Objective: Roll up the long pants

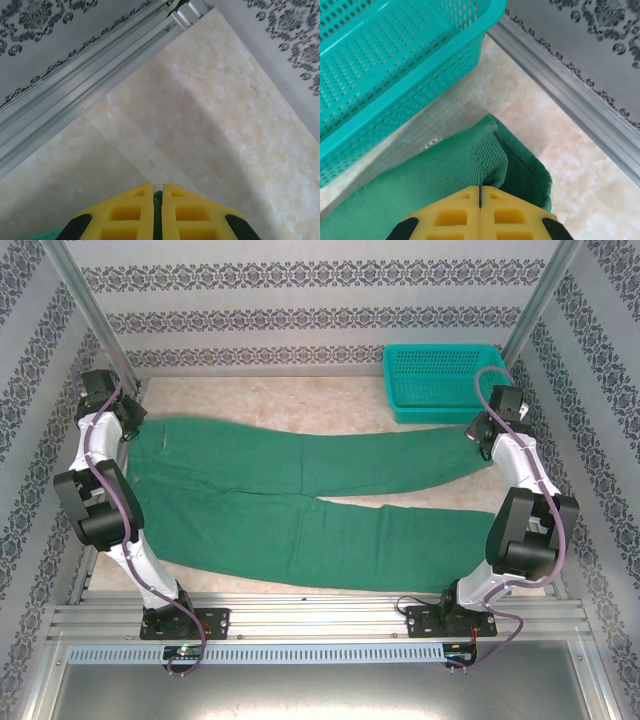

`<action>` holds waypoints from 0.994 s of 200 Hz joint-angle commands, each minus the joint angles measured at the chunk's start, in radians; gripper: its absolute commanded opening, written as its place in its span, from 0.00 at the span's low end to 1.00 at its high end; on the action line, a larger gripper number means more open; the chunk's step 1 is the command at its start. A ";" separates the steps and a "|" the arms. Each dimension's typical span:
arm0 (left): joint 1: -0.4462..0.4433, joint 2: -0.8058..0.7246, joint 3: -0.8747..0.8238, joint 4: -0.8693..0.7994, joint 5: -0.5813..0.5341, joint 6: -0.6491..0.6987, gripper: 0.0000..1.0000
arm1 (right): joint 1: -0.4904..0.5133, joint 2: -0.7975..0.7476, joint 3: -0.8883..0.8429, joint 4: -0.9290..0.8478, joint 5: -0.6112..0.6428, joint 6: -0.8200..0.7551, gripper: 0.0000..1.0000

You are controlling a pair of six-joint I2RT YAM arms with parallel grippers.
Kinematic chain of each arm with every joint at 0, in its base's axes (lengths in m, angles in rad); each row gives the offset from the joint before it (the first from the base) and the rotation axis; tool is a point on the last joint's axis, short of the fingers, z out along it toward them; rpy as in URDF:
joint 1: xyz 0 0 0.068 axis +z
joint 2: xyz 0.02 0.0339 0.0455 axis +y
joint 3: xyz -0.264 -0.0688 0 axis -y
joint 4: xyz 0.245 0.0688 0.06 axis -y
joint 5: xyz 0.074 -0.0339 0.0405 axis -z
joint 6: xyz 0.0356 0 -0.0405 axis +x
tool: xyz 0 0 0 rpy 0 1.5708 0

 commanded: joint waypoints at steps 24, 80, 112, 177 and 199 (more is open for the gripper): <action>-0.007 -0.011 0.115 -0.049 -0.052 -0.032 0.00 | -0.021 -0.062 0.066 0.020 0.017 0.009 0.00; 0.010 -0.005 0.225 -0.099 -0.058 -0.044 0.00 | -0.032 -0.093 0.128 0.007 -0.017 -0.003 0.00; 0.013 -0.028 0.199 -0.106 -0.072 -0.024 0.00 | -0.031 -0.126 0.053 0.002 -0.068 0.006 0.00; 0.072 -0.074 0.027 -0.020 -0.021 -0.055 0.00 | -0.031 -0.218 -0.185 0.071 -0.088 0.014 0.00; 0.070 -0.020 0.099 -0.042 0.025 -0.068 0.00 | -0.051 -0.142 -0.111 0.041 -0.141 0.021 0.00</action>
